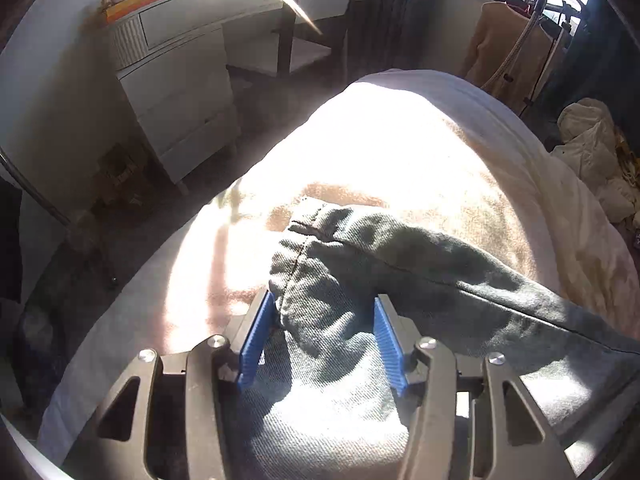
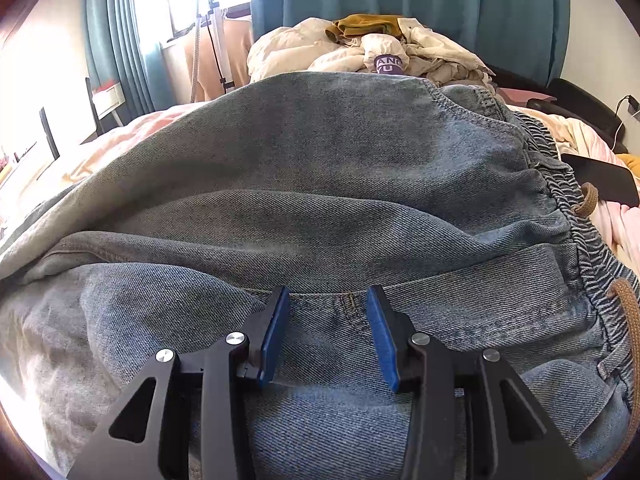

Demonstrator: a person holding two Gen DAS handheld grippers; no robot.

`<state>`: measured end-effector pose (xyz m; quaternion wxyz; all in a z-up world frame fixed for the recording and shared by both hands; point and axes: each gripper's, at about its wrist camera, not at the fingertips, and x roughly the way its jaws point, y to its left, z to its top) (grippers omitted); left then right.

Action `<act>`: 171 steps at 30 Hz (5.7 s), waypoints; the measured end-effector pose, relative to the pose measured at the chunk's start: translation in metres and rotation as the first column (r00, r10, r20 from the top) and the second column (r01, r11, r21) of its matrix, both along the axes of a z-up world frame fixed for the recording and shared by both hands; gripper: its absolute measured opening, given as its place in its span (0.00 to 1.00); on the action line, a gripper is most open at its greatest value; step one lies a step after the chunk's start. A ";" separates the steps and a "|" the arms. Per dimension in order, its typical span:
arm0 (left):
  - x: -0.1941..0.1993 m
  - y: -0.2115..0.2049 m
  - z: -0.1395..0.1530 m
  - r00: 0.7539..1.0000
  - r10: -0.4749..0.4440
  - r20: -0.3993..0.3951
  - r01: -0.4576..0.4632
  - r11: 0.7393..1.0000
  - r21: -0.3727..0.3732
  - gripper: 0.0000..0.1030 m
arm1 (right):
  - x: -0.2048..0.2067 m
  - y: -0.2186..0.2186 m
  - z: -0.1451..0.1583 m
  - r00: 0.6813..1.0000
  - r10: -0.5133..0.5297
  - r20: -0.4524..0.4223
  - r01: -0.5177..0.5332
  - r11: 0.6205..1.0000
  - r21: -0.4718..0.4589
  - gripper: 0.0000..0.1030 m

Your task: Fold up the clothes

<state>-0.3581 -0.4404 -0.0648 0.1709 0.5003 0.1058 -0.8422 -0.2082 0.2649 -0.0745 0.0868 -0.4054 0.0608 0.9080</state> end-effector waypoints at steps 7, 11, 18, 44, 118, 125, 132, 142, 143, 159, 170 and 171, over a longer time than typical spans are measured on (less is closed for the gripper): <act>0.007 0.025 0.058 0.986 -0.044 -0.162 0.026 0.993 -0.113 0.12 | 0.002 0.001 0.000 1.000 0.002 -0.007 -0.002 1.000 -0.023 0.39; 0.006 0.031 0.111 0.949 -0.043 -0.311 0.000 0.991 -0.136 0.11 | 0.004 0.002 0.001 1.000 0.004 -0.009 -0.004 0.999 -0.034 0.39; -0.040 0.028 0.077 0.960 0.015 -0.281 -0.065 0.983 -0.171 0.12 | 0.006 0.002 -0.002 1.000 0.010 -0.016 -0.011 0.999 -0.043 0.39; 0.150 0.111 0.084 0.933 0.069 -0.352 -0.068 0.998 0.014 0.73 | 0.042 0.012 0.037 0.986 0.079 -0.145 -0.096 0.989 -0.113 0.39; 0.291 0.044 -0.060 0.810 0.580 -0.088 -0.295 0.532 0.794 0.54 | 0.256 0.155 0.006 0.814 -0.545 0.203 0.478 0.429 -0.767 0.76; 0.292 0.041 -0.058 0.810 0.572 -0.130 -0.260 0.549 0.794 0.11 | 0.244 0.155 0.007 0.813 -0.561 0.157 0.473 0.479 -0.739 0.46; 0.307 0.043 -0.034 0.799 0.556 -0.230 -0.217 0.623 0.752 0.06 | 0.252 0.154 0.016 0.810 -0.576 0.115 0.451 0.484 -0.750 0.06; 0.262 0.051 0.048 0.804 0.484 -0.346 -0.160 0.737 0.657 0.05 | 0.233 0.171 0.064 0.812 -0.581 0.056 0.390 0.469 -0.792 0.03; 0.249 0.052 0.056 0.808 0.475 -0.349 -0.159 0.746 0.647 0.05 | 0.223 0.173 0.071 0.811 -0.584 0.041 0.381 0.473 -0.794 0.03; -0.014 0.090 0.058 0.904 0.321 -0.282 -0.174 0.880 0.442 0.06 | -0.007 0.219 0.065 0.822 -0.570 -0.017 0.320 0.486 -0.813 0.03; -0.059 0.103 -0.009 0.945 0.232 -0.232 -0.139 0.924 0.356 0.08 | -0.073 0.222 0.005 0.841 -0.538 -0.054 0.341 0.604 -0.720 0.05; -0.057 0.101 -0.007 0.946 0.216 -0.241 -0.118 0.923 0.366 0.11 | -0.074 0.221 0.004 0.844 -0.533 -0.062 0.339 0.618 -0.709 0.05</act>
